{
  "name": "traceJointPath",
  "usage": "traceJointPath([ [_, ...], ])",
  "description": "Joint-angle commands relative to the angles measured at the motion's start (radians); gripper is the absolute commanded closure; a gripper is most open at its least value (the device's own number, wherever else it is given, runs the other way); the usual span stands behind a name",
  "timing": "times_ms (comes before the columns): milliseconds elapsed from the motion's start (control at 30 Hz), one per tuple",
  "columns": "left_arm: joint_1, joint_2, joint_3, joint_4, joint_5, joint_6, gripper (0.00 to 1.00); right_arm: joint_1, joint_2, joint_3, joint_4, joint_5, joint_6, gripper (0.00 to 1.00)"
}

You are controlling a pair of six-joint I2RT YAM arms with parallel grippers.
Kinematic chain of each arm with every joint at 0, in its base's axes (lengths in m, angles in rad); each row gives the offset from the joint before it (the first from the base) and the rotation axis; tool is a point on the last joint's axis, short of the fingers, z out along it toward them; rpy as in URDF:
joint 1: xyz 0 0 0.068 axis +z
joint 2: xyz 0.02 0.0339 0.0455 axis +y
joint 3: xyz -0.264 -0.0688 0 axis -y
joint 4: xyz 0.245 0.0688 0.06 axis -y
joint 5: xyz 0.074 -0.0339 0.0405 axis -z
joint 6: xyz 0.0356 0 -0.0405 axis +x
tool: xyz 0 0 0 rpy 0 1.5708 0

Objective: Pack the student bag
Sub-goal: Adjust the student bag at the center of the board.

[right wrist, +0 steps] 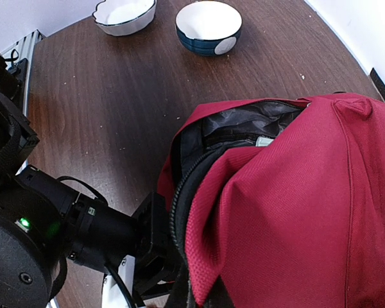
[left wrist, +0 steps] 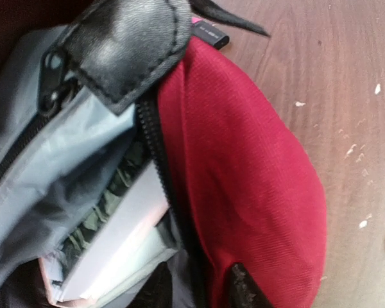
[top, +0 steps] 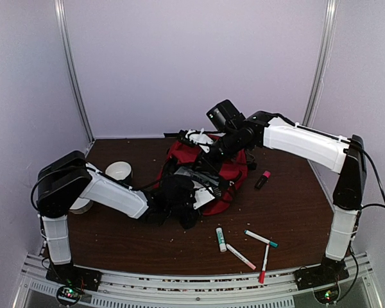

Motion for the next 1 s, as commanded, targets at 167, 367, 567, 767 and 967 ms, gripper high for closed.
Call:
traceJointPath([
  [167,-0.002,-0.031,0.135,-0.231,-0.115,0.046,1.0,-0.006,-0.006,0.009,-0.007,-0.03,0.004,1.0],
  [367,-0.058,-0.166,0.214,-0.508,-0.045,0.061,1.0,-0.026,-0.013,0.033,-0.044,-0.016,-0.019,1.0],
  [567,-0.155,-0.227,0.301,-0.701,-0.15,0.1,1.0,-0.027,0.027,0.072,-0.073,-0.08,0.007,1.0],
  [767,-0.201,-0.277,0.315,-0.714,-0.243,0.096,1.0,-0.028,0.064,0.087,-0.151,-0.209,0.01,0.9],
  [967,-0.215,-0.318,0.304,-0.77,-0.273,0.033,1.0,-0.085,-0.028,0.088,-0.217,-0.364,0.01,0.58],
])
